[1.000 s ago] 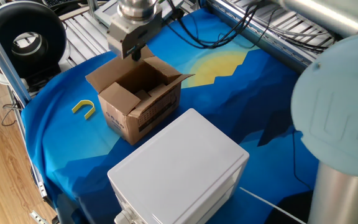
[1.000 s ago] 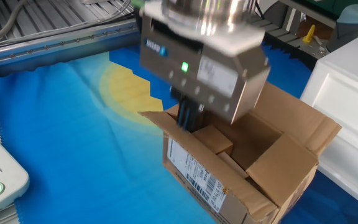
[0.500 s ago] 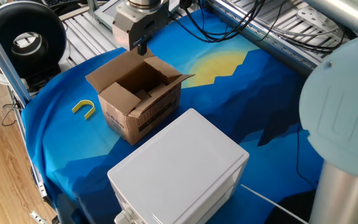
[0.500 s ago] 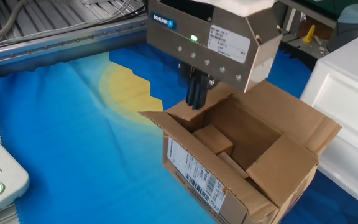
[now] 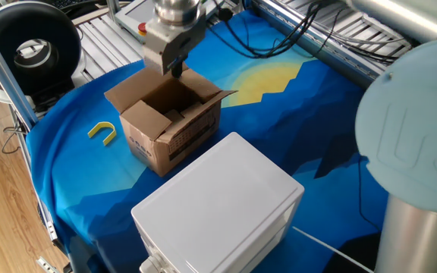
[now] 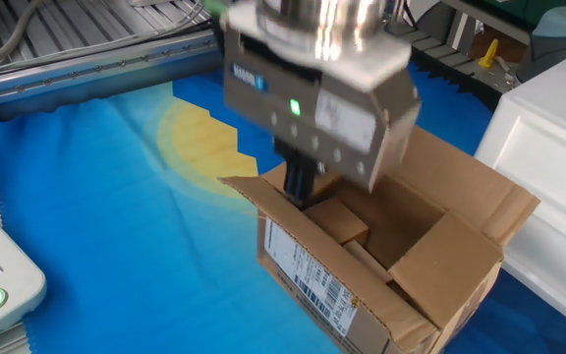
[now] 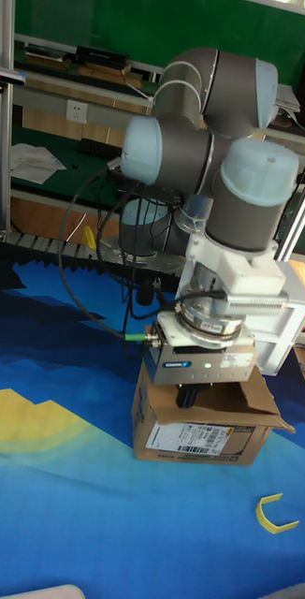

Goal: Cover the box

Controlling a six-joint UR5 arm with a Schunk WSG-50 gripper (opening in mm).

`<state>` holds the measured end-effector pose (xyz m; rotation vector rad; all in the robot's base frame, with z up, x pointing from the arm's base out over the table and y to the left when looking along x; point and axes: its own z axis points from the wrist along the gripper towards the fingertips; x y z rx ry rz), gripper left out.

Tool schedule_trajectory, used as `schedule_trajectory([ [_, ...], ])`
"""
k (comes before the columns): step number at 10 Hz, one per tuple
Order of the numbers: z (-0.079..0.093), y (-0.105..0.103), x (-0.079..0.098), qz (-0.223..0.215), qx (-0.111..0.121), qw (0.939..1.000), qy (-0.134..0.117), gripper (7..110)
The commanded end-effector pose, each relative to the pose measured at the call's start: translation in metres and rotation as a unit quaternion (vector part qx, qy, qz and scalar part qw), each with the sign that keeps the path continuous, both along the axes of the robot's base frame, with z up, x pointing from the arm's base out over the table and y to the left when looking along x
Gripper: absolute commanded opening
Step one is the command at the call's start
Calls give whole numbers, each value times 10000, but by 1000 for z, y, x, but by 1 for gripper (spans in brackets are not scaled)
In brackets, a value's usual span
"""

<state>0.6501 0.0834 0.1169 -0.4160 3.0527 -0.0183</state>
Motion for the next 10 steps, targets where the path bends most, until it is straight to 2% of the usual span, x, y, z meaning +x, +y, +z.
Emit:
schedule_trajectory([
  [1,-24,17,-1,41,-112,9999,-15,7],
  [3,-23,10,-7,170,-166,9997,50,7],
  [4,-15,4,-11,223,-169,9996,67,7],
  [6,9,4,-24,298,285,9988,255,7],
  [7,15,2,-26,295,439,9982,274,7],
  [9,8,-12,-20,304,229,9991,195,7],
  [10,-7,-10,-19,420,265,9985,246,7],
])
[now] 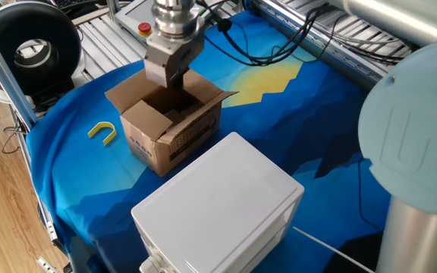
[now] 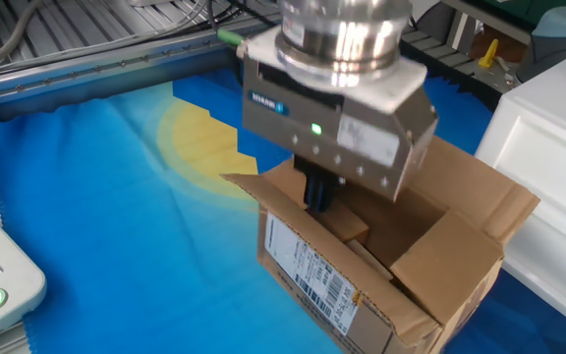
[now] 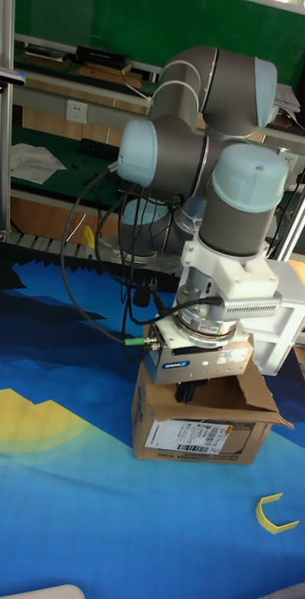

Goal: Cover the box

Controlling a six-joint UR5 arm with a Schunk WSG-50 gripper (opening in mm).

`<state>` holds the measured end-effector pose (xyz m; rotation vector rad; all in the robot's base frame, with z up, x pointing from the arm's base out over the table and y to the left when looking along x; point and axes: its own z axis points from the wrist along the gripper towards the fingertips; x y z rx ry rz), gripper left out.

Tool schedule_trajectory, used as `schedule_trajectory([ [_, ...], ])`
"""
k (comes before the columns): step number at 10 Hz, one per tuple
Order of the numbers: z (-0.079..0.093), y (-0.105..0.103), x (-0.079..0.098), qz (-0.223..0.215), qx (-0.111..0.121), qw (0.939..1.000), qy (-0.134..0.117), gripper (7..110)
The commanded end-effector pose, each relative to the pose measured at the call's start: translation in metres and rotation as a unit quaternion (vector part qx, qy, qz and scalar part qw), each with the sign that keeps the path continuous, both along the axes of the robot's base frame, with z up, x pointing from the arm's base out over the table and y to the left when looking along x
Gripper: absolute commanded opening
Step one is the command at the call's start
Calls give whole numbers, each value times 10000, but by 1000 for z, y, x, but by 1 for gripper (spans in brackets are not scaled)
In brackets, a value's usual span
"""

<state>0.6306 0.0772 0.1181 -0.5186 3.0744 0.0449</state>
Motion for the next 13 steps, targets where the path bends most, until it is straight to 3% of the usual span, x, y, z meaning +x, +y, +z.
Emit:
schedule_trajectory([
  [1,-22,3,0,238,160,9995,98,7],
  [3,-41,14,-3,314,105,9994,89,7],
  [6,-40,28,-7,285,213,9993,102,7],
  [7,-33,40,-9,191,399,9989,149,7],
  [9,-3,64,-11,37,645,9972,366,7],
  [12,28,93,-14,-144,834,9945,617,7],
  [13,37,97,-15,-178,793,9944,681,7],
])
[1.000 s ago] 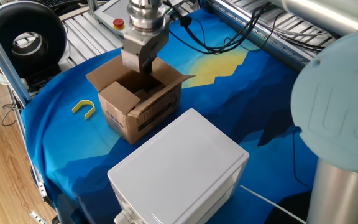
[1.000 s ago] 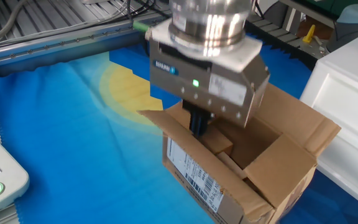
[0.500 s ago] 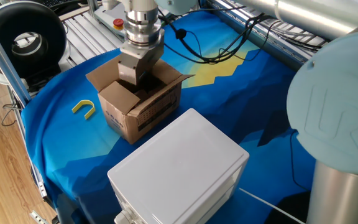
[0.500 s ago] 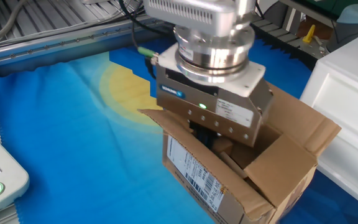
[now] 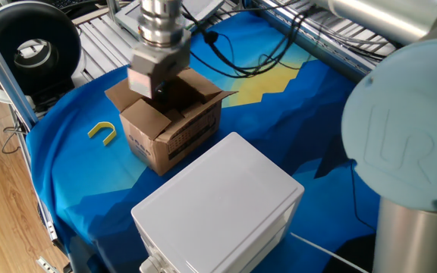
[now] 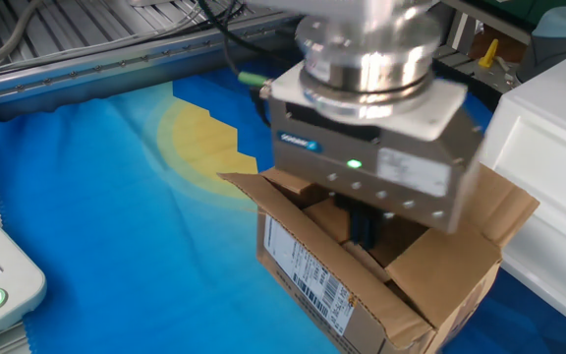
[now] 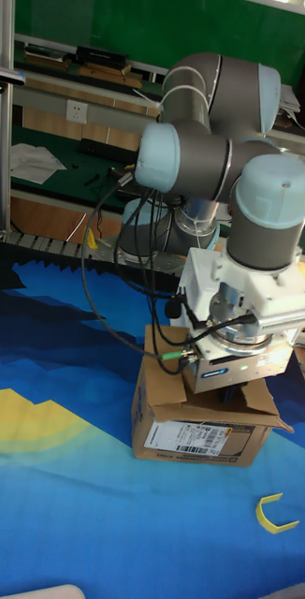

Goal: Cover the box

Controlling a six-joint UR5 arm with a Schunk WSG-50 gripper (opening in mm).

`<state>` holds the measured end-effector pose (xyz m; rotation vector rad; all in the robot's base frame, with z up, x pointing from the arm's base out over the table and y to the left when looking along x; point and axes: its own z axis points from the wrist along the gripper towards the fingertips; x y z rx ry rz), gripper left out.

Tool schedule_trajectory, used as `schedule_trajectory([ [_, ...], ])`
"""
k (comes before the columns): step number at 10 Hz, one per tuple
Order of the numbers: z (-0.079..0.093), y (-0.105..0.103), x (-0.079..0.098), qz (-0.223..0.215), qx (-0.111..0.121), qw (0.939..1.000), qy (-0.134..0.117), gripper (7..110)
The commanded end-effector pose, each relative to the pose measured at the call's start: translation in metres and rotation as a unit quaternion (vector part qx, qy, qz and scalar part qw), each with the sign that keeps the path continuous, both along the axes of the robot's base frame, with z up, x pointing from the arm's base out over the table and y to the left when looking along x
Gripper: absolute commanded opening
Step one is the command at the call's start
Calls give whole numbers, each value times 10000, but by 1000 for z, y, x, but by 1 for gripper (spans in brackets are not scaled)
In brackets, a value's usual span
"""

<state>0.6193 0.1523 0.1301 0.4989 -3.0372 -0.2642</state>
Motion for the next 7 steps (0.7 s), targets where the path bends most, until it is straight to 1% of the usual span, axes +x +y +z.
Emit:
schedule_trajectory([
  [1,35,27,-4,-175,74,9995,257,7],
  [2,42,28,-1,-154,-77,9995,266,7],
  [3,45,25,2,-107,-271,9993,249,7],
  [4,42,27,3,-126,-295,9992,220,7],
  [5,38,17,6,-136,-447,9988,165,7],
  [6,32,-4,15,-77,-707,9975,2,7],
  [7,31,-32,19,200,-863,9960,-110,7],
])
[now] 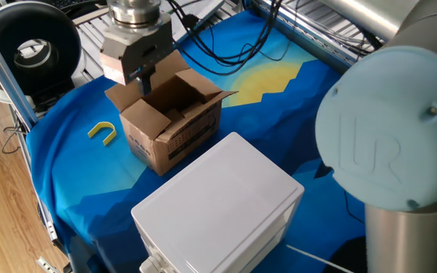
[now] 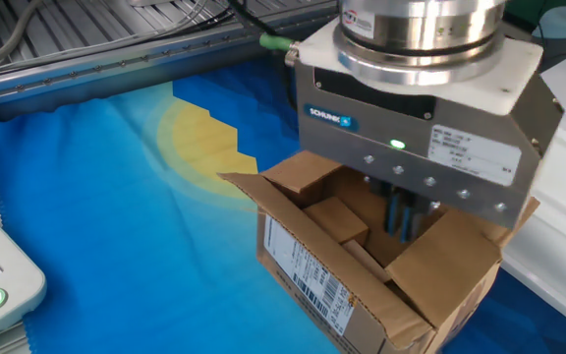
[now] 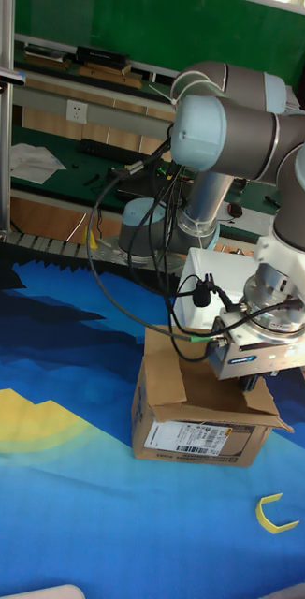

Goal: Cover the box

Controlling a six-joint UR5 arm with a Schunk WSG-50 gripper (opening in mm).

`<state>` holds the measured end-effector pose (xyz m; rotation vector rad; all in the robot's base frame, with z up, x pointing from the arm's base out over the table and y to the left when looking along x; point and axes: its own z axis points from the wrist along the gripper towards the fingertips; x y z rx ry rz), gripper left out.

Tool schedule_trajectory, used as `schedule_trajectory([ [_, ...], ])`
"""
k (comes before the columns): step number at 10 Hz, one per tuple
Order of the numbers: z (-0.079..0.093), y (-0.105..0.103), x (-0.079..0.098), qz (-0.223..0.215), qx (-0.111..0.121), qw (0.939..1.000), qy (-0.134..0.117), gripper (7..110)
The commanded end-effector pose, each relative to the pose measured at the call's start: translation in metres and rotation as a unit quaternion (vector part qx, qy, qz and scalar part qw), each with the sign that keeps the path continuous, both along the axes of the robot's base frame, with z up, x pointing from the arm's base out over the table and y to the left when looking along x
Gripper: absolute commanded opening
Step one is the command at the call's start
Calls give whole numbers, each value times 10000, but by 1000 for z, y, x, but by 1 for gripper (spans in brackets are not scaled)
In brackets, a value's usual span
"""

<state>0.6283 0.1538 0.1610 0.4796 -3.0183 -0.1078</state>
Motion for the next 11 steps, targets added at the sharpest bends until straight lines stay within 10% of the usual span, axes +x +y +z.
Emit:
schedule_trajectory([
  [1,2,-55,-2,468,-457,9978,62,7],
  [3,3,-103,-22,761,-1114,9902,370,7],
  [6,-50,-98,-23,862,-725,9936,67,7],
  [11,-59,-106,-13,863,-1013,9911,-70,7],
])
